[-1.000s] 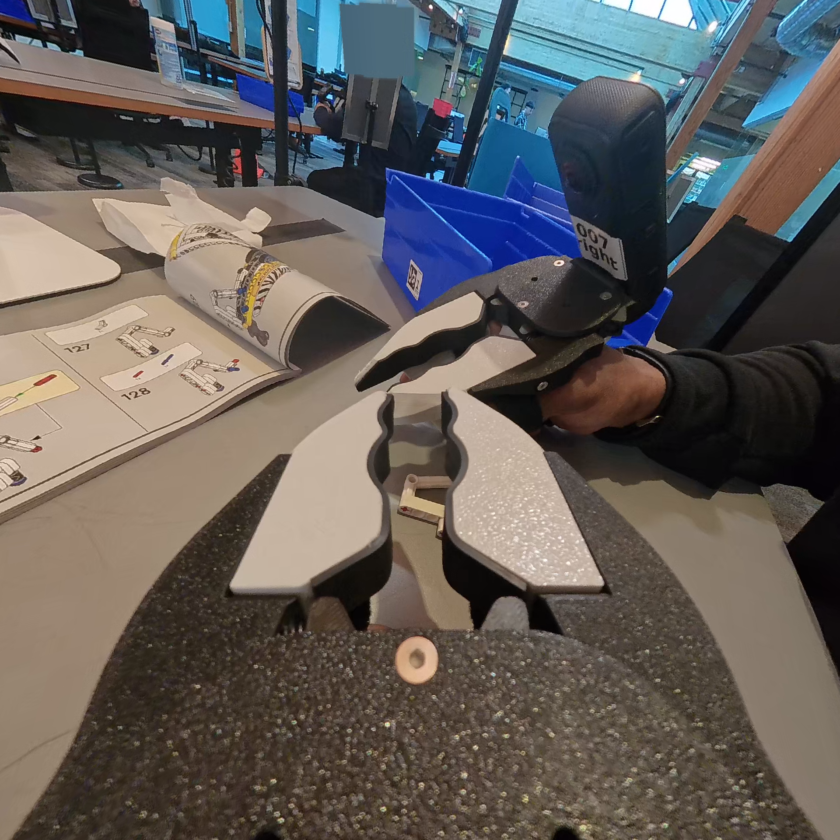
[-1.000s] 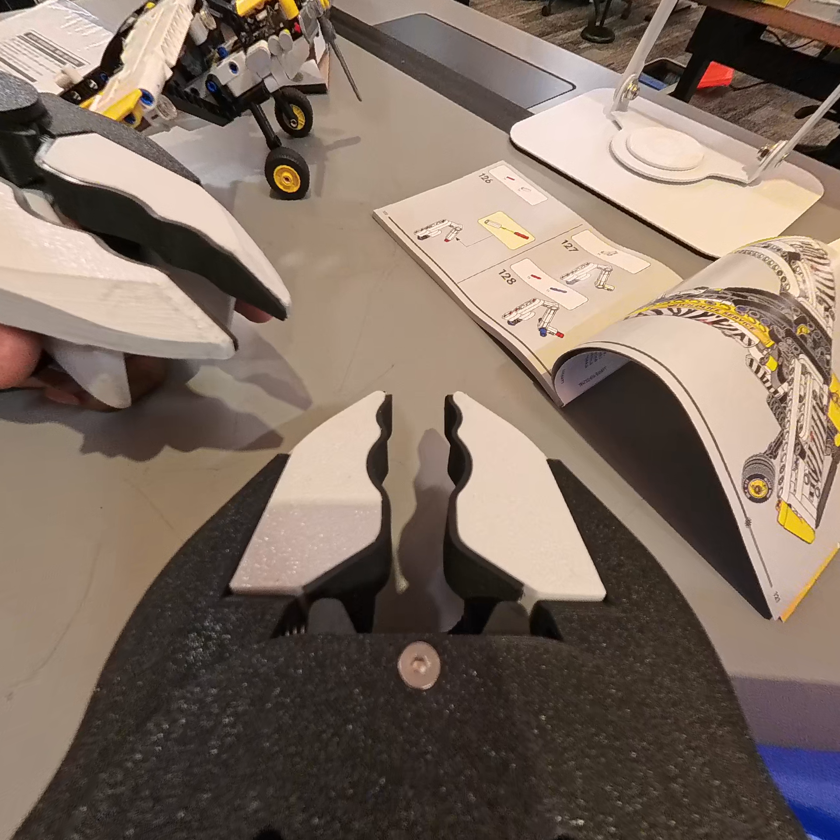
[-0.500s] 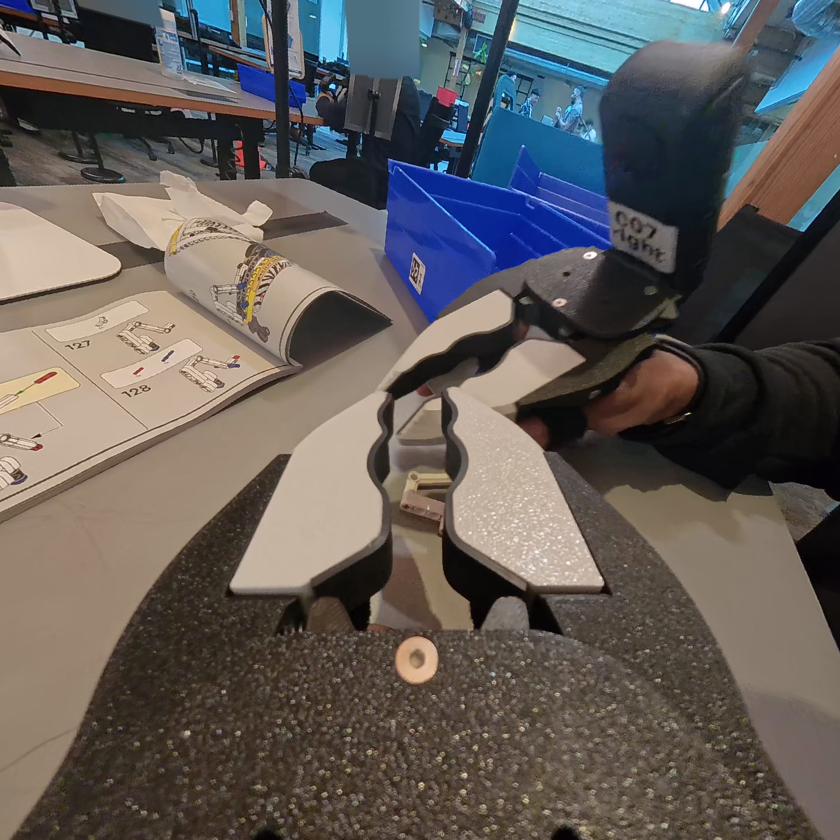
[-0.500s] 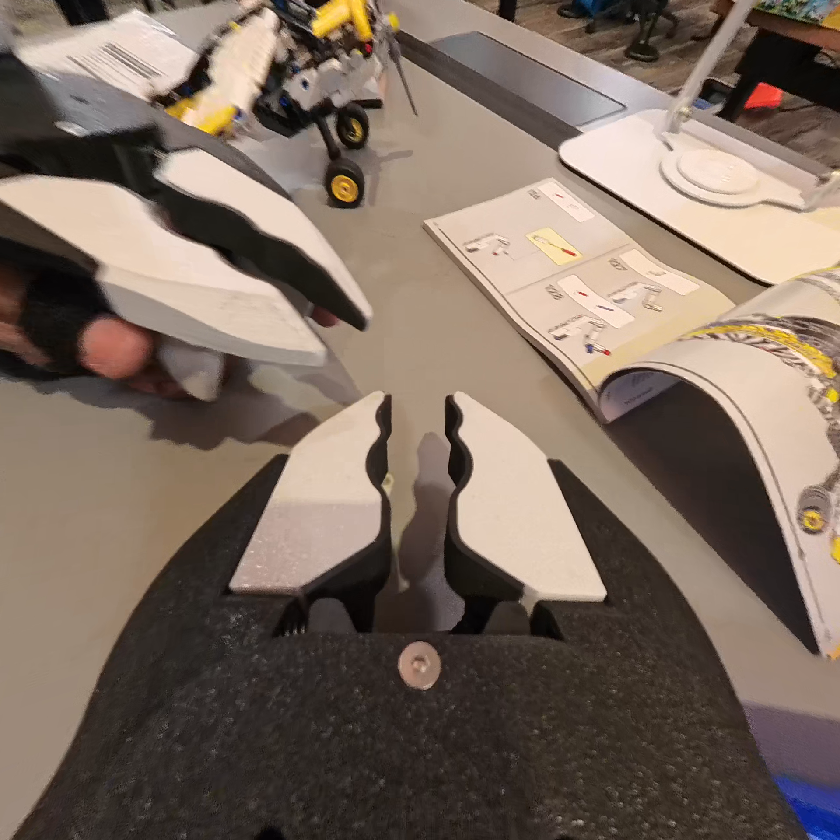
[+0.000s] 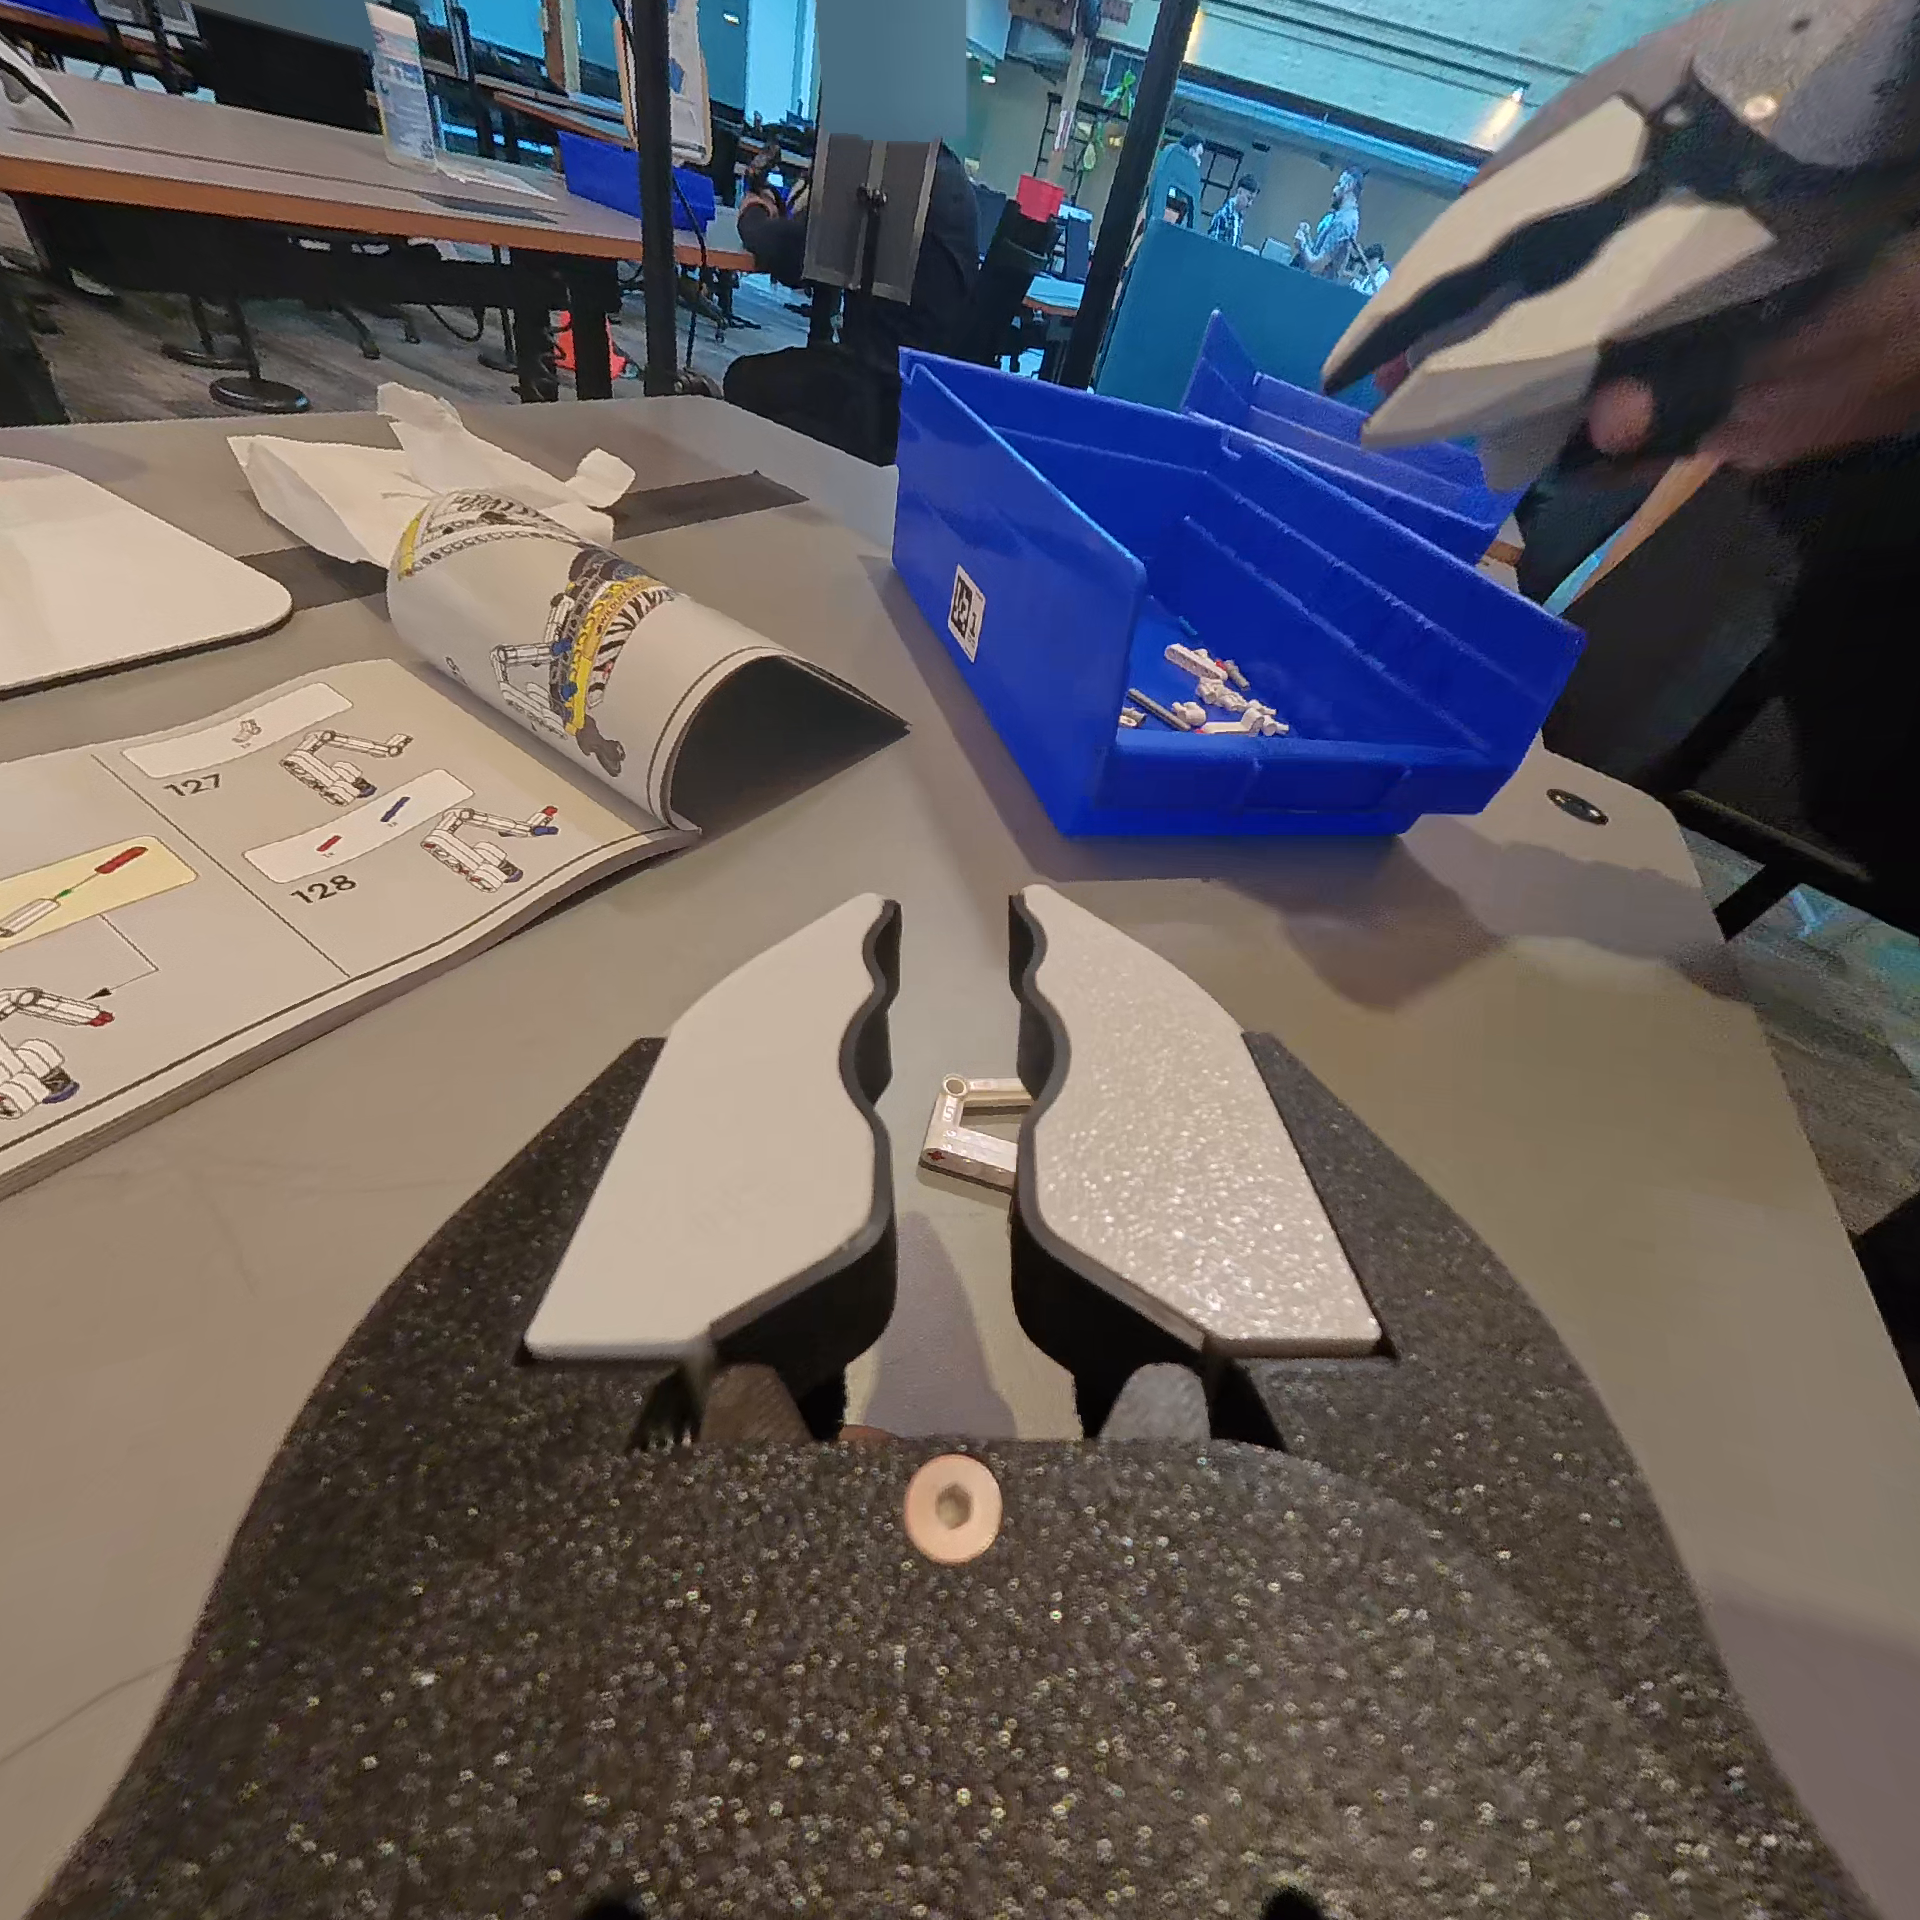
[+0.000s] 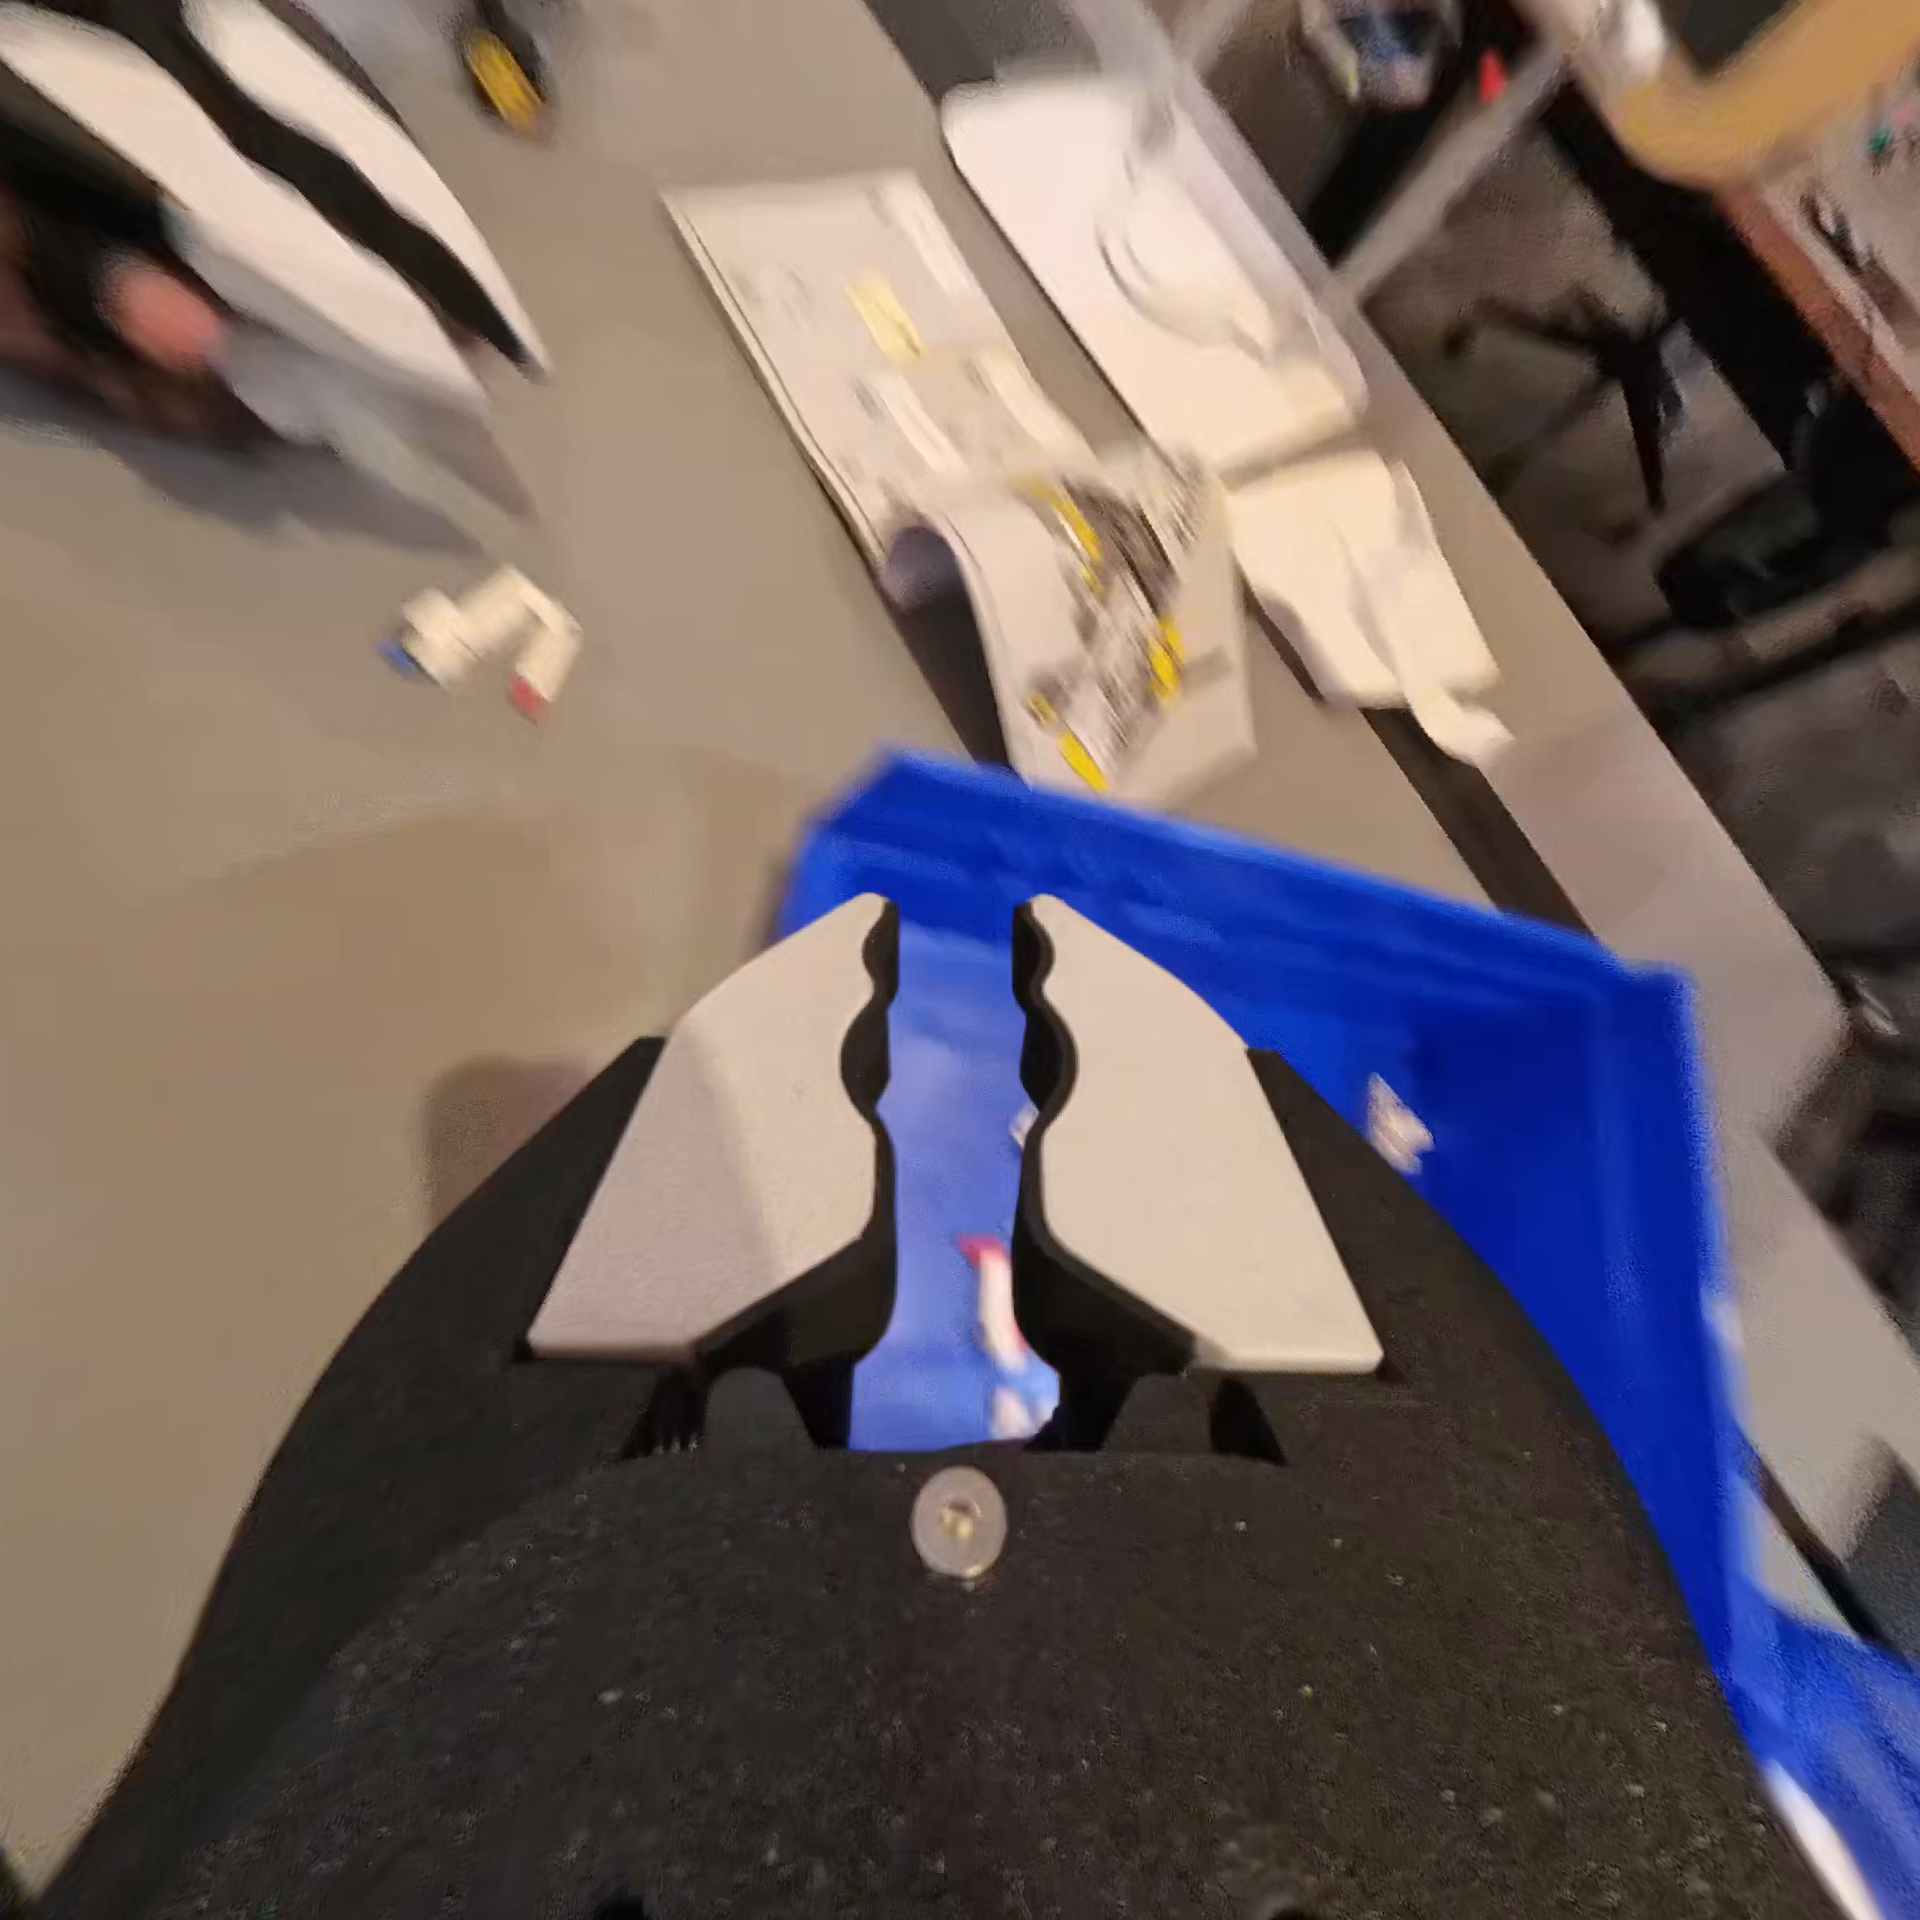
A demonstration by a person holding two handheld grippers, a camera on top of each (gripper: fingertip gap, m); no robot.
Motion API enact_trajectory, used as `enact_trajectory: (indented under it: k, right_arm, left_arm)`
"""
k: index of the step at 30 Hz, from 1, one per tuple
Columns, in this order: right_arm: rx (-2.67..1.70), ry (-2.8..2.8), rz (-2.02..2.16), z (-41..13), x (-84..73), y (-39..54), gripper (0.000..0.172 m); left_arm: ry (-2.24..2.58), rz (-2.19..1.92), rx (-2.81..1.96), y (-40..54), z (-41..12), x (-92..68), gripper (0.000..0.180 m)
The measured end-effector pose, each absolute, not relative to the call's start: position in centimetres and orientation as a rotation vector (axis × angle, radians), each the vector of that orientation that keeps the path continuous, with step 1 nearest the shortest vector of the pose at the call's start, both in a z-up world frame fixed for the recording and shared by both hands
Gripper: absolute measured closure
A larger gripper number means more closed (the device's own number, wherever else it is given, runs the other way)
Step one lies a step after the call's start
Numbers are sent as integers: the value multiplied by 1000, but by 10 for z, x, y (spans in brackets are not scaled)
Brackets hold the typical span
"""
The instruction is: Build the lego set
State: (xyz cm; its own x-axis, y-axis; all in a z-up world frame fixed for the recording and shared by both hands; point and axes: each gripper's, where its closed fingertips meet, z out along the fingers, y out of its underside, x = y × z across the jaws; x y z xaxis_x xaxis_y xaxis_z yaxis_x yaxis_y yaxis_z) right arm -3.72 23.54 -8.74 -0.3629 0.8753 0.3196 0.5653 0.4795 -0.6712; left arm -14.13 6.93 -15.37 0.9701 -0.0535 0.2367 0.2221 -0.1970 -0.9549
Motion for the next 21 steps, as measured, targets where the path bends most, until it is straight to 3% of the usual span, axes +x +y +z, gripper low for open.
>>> enact_trajectory:
  k: [3, 8, 21]
  right_arm:
    - [-1294, -2219, 280, -104, -7, 305, 159]
    - [-1324, -2573, -4, -153, 21, 338, 159]
    - [-1333, -2605, -31, -167, 8, 359, 157]
  left_arm:
    - [-119, -241, -1776, 72, -157, -140, 161]
    - [-118, -234, -1779, 72, -157, -140, 161]
    - [-124, -261, -1766, 71, -156, -140, 161]
